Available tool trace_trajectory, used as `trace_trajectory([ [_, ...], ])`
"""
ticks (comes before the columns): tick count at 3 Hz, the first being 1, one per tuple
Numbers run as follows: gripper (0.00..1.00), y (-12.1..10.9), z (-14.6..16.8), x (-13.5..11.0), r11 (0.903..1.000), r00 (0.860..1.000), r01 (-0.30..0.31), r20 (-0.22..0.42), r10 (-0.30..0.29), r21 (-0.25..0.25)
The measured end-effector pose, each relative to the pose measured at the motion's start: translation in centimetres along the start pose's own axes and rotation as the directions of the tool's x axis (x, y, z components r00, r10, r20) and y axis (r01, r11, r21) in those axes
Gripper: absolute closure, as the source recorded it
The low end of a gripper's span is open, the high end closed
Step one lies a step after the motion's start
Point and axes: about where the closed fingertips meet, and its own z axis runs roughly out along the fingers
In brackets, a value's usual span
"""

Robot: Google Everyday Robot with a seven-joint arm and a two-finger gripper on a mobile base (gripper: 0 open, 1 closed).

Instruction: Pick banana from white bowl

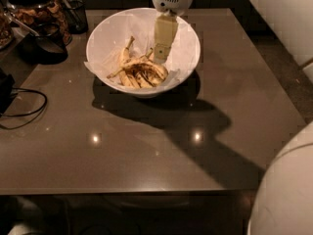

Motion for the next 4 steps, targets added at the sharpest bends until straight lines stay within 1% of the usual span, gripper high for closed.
trace_trajectory([
  [2, 0.26, -1.1, 2.0, -0.9, 0.9994, 1.0, -0.005, -0.005, 0.004, -0.036],
  [4, 0.27, -1.9, 4.3, -1.9, 0.9973, 1.0, 0.008, -0.009, -0.009, -0.073],
])
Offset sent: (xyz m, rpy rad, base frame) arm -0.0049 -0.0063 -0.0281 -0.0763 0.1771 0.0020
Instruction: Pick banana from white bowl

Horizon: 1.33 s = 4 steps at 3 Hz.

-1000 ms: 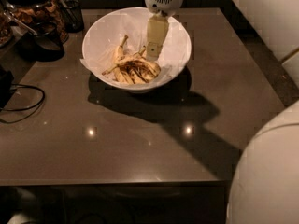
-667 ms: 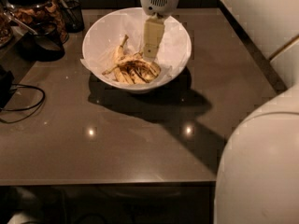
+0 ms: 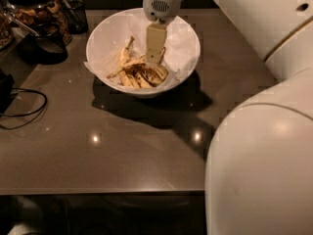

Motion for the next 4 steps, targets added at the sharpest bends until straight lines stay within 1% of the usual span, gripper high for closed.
trace_trajectory([
  [2, 0.26, 0.1, 2.0, 0.2, 0.9985, 1.0, 0.013, 0.005, -0.013, -0.054],
  [3, 0.29, 0.1, 2.8, 0.3, 0.9971, 1.0, 0.014, 0.007, -0.014, -0.075],
  [4, 0.27, 0.1, 3.5, 0.1, 0.9954, 1.0, 0.026, 0.006, -0.025, -0.092],
])
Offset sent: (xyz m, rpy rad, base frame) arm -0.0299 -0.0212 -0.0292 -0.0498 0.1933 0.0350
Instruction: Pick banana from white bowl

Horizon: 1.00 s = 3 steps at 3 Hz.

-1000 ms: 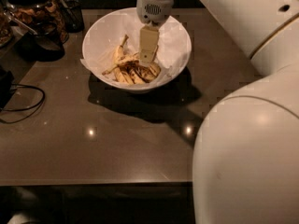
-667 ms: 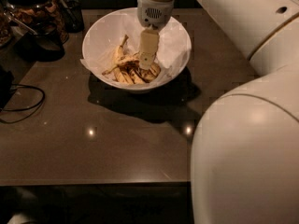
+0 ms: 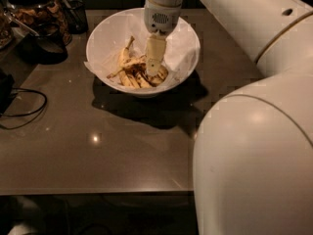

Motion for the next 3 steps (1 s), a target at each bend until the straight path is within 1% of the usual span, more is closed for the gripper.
trace_trajectory([
  [2, 0.26, 0.1, 1.6, -0.8, 0.9985, 0.999, 0.043, -0.01, -0.043, -0.034],
  [3, 0.26, 0.1, 2.3, -1.1, 0.9973, 0.998, 0.053, -0.011, -0.054, -0.05],
])
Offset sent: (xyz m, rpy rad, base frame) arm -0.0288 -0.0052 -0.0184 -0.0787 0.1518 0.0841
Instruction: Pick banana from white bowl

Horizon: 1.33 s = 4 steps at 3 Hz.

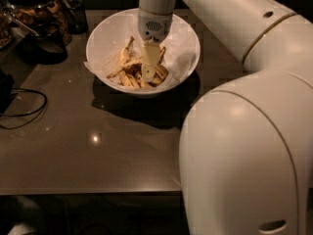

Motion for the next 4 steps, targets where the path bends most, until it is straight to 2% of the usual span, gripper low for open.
trace_trajectory([
  [2, 0.3, -0.26, 1.04, -0.55, 0.9995, 1.0, 0.017, 0.003, -0.017, -0.025],
  [3, 0.49, -0.15, 0.88, -0.47, 0.9997, 1.0, 0.023, -0.003, -0.023, -0.008],
  [4, 0.72, -0.15, 0.88, -0.47, 0.9997, 1.0, 0.023, -0.003, -0.023, -0.008],
])
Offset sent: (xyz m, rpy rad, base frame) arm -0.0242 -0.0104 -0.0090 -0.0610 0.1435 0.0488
